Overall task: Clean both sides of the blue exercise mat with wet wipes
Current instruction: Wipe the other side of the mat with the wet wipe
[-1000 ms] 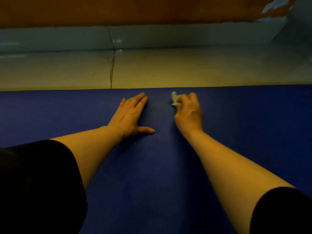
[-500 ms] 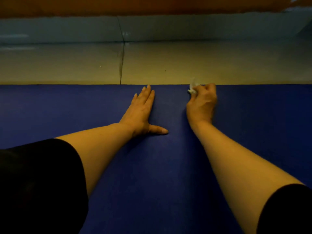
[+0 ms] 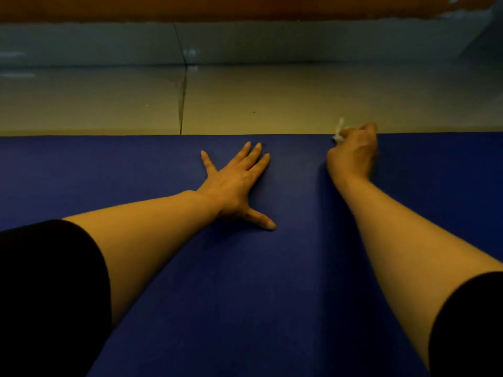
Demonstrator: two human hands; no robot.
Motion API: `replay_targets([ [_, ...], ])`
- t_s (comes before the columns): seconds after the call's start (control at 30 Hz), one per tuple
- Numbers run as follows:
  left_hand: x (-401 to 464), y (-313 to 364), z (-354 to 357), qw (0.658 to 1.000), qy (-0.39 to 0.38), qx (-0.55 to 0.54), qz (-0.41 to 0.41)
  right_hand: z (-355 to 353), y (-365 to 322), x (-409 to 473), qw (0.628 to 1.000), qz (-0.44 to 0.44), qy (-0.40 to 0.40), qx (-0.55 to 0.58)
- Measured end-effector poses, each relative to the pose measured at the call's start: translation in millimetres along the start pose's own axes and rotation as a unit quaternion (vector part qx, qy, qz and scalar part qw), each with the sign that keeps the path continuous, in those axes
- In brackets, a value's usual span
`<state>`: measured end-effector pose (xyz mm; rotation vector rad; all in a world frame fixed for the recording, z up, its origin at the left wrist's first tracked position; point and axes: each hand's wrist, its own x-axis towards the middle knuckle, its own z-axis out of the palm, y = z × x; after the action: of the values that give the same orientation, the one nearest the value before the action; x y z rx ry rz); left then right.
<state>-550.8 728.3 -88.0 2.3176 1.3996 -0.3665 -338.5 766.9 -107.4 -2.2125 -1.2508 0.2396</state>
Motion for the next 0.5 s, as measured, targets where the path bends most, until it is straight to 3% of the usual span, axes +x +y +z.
replay_targets([
  [0.07,-0.3,0.7,-2.0,1.0,-0.006,0.004,-0.005,6.7,-9.9,-6.3,1.0,0.023,-0.009,0.003],
  [0.17,-0.9,3.2,-4.7,1.0,-0.016,0.008,-0.01,25.1,-43.6,-39.7,0.986,-0.153,-0.069,-0.015],
  [0.27,-1.3,4.5,-4.9,1.0,-0.022,0.014,-0.013,19.4,-43.4,-39.3,0.967,-0.231,-0.104,-0.018],
  [0.4,1.0,4.6,-5.6,0.999,-0.022,0.036,-0.008,-0.8,-1.6,-12.5,0.99,-0.13,-0.037,-0.024],
  [0.5,1.3,5.5,-4.0,0.999,-0.013,0.045,-0.004,7.1,-9.4,-30.1,0.993,-0.115,-0.011,-0.003],
])
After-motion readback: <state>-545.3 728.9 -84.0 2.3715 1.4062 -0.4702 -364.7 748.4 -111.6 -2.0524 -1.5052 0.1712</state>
